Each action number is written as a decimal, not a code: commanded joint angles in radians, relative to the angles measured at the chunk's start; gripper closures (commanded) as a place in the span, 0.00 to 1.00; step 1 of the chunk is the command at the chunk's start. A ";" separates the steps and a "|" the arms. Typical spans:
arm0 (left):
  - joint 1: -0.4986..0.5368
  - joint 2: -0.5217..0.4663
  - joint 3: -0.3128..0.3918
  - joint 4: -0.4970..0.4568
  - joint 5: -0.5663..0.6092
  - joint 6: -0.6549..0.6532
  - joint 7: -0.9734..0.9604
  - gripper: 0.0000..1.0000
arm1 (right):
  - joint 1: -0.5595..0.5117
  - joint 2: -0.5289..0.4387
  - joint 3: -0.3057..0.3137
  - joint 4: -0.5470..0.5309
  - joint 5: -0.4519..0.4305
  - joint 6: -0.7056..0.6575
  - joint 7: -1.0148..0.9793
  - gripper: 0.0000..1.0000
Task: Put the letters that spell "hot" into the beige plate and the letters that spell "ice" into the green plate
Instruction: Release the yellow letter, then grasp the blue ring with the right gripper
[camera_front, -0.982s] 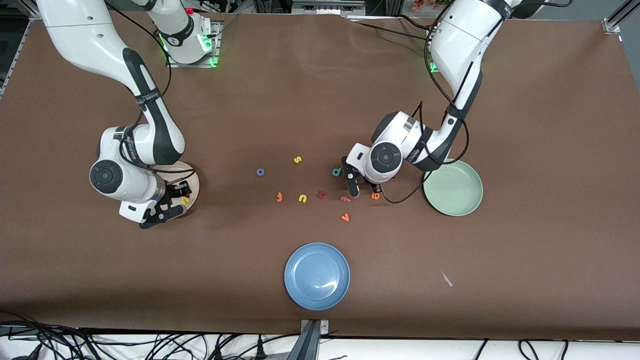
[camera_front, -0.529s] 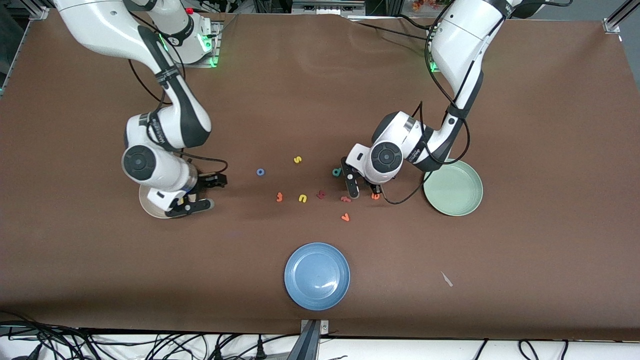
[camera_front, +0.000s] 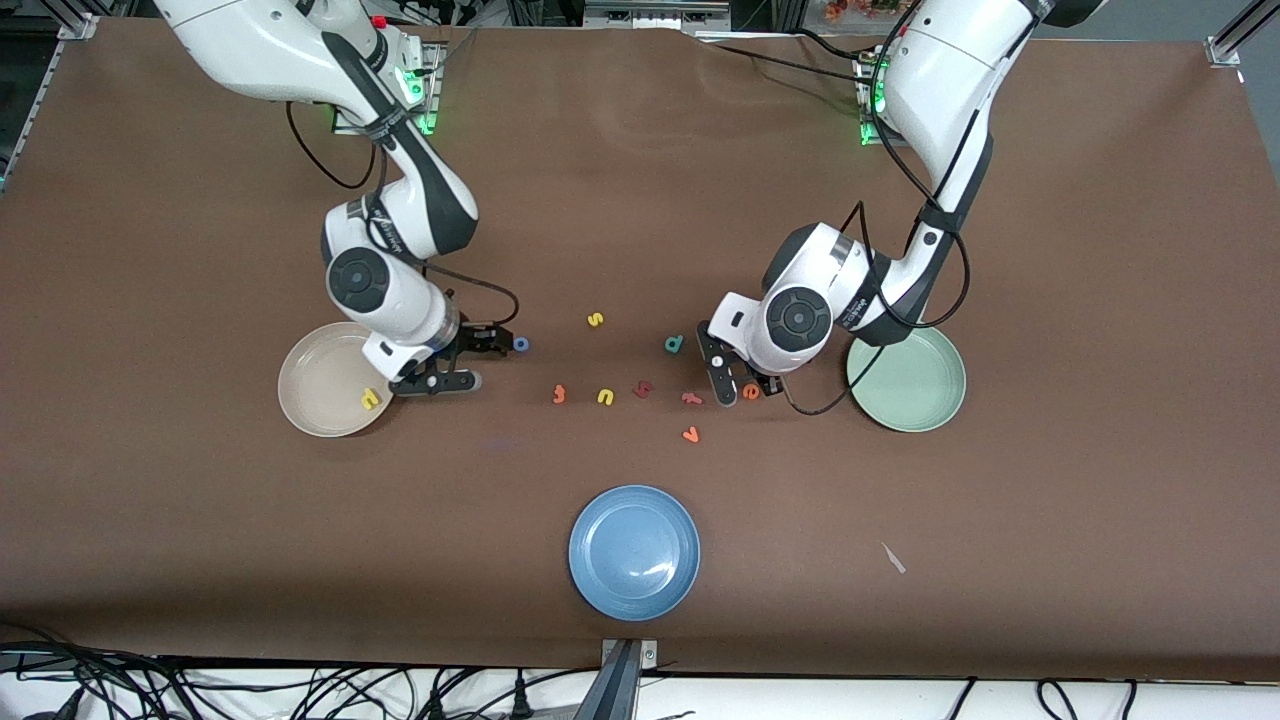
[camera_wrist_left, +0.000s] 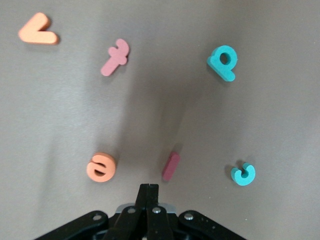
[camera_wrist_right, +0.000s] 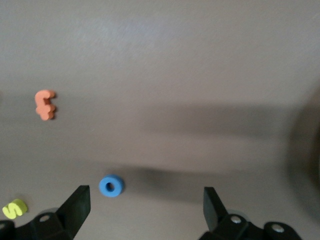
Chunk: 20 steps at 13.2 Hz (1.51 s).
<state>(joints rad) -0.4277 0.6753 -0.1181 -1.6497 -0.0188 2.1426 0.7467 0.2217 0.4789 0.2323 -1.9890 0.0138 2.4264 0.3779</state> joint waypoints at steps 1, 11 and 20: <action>-0.026 -0.003 0.000 -0.010 0.007 -0.007 -0.004 0.73 | 0.042 -0.033 -0.001 -0.051 -0.050 0.052 0.103 0.00; -0.019 -0.003 0.000 -0.015 0.007 -0.007 0.002 0.20 | 0.081 0.041 -0.004 -0.042 -0.141 0.082 0.213 0.13; -0.020 -0.003 0.000 -0.012 0.005 -0.007 0.008 0.23 | 0.091 0.067 -0.004 -0.033 -0.141 0.100 0.216 0.29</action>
<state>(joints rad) -0.4475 0.6789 -0.1195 -1.6598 -0.0188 2.1419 0.7454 0.3039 0.5445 0.2326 -2.0255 -0.1058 2.5103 0.5721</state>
